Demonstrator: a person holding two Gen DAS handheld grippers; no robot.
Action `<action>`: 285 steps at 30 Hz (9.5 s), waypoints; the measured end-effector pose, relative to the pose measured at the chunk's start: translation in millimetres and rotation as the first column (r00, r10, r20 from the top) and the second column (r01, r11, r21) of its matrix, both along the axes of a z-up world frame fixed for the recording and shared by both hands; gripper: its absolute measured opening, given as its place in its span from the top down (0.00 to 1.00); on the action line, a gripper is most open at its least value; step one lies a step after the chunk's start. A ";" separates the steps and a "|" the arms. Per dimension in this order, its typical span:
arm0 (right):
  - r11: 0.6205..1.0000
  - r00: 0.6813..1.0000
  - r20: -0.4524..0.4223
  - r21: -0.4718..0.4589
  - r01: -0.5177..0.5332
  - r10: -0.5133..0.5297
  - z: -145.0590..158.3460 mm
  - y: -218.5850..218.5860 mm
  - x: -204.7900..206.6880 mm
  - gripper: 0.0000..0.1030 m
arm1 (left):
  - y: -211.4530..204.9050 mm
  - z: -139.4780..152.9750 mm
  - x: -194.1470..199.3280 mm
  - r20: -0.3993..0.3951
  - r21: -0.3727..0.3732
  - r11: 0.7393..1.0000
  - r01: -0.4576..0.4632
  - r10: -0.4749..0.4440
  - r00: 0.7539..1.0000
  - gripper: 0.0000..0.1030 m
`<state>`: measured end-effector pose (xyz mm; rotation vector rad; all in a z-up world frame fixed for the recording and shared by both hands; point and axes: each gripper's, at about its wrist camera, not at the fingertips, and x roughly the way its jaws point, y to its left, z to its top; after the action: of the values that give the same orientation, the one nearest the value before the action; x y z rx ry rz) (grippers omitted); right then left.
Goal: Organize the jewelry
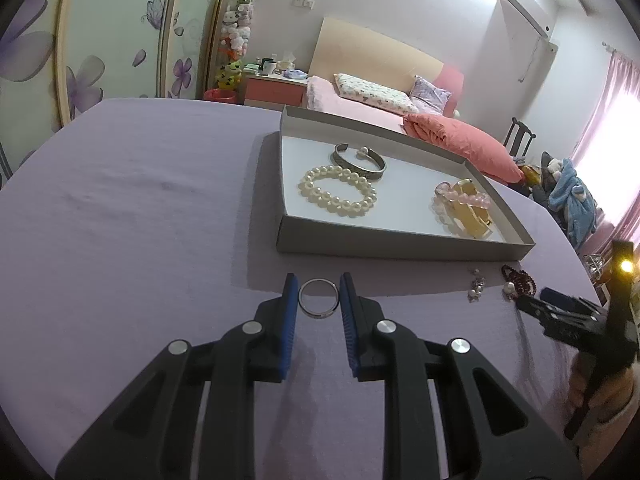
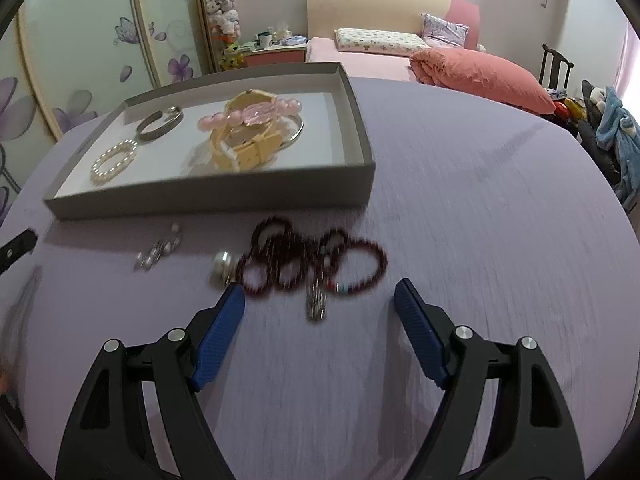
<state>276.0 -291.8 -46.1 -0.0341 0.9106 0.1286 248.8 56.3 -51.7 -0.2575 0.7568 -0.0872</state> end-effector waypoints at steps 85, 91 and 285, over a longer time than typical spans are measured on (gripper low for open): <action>0.973 0.849 0.523 0.146 -0.178 0.077 137.8 5.3 -54.9 0.91 | -30.8 90.0 -34.9 0.312 0.087 0.996 0.032 -0.057 0.948 0.79; 0.967 0.844 0.531 0.173 -0.186 0.067 140.8 12.7 -16.1 0.91 | -43.4 96.9 7.0 0.333 0.080 0.996 0.038 -0.063 0.941 0.79; 0.977 0.921 0.381 0.152 -0.151 0.083 97.7 38.6 -90.5 0.86 | -33.9 71.9 -78.3 0.258 0.071 0.996 0.056 -0.073 0.963 0.95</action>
<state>185.5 -253.2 51.5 0.0527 0.5122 0.3057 170.5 22.4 20.2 -0.1568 0.5055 -0.1557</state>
